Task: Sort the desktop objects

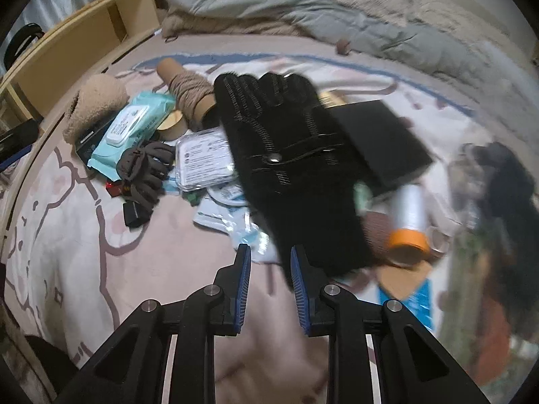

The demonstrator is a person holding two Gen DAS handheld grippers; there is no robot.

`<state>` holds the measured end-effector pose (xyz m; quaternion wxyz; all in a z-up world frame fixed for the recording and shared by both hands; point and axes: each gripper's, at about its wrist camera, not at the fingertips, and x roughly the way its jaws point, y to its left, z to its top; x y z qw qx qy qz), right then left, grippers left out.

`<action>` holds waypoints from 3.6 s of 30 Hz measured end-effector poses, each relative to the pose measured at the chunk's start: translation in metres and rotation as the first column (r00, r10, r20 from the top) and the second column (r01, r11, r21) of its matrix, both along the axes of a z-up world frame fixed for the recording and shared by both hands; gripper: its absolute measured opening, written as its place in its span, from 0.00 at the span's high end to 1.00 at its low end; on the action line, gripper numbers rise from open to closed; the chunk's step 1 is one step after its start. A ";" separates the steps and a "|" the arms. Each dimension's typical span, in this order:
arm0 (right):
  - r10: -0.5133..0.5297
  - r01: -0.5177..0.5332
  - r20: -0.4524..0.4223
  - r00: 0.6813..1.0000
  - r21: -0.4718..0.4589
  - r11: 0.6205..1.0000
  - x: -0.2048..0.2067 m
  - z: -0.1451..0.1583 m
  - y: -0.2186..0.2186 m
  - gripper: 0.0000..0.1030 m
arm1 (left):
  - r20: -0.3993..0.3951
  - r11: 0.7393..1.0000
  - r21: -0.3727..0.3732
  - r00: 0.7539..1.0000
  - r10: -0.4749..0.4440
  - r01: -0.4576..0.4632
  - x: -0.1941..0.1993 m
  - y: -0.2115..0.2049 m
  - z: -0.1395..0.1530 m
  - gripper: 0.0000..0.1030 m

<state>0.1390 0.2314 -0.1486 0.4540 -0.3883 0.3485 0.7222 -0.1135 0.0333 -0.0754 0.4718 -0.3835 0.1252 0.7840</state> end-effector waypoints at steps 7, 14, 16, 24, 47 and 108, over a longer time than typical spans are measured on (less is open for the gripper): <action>-0.015 0.013 -0.030 0.999 -0.051 0.999 -0.026 -0.023 0.039 0.76 | -0.040 0.997 -0.083 0.999 -0.007 0.003 -0.002 0.012 -0.026 0.16; -0.011 0.008 -0.045 0.999 -0.056 0.998 -0.039 -0.035 0.060 0.76 | 0.023 0.989 -0.148 1.000 -0.009 0.012 -0.009 0.014 -0.054 0.23; 0.004 -0.005 -0.029 1.000 -0.048 0.999 -0.041 -0.037 0.061 0.76 | 0.022 0.989 -0.150 1.000 -0.010 0.013 -0.008 0.011 -0.054 0.23; 0.125 -0.132 0.099 0.987 0.064 0.989 -0.051 -0.051 0.008 0.76 | 0.043 0.990 -0.140 0.999 0.007 0.000 -0.010 -0.002 -0.051 0.23; 0.291 -0.293 -0.084 0.953 -0.013 0.956 0.028 -0.063 -0.082 0.76 | 0.150 0.964 -0.254 0.988 -0.040 0.077 0.008 0.011 -0.093 0.36; 0.024 -0.028 -0.337 0.941 -0.005 1.000 0.093 -0.077 -0.156 0.76 | 0.144 0.973 -0.231 0.989 0.036 -0.001 0.009 0.036 -0.131 0.65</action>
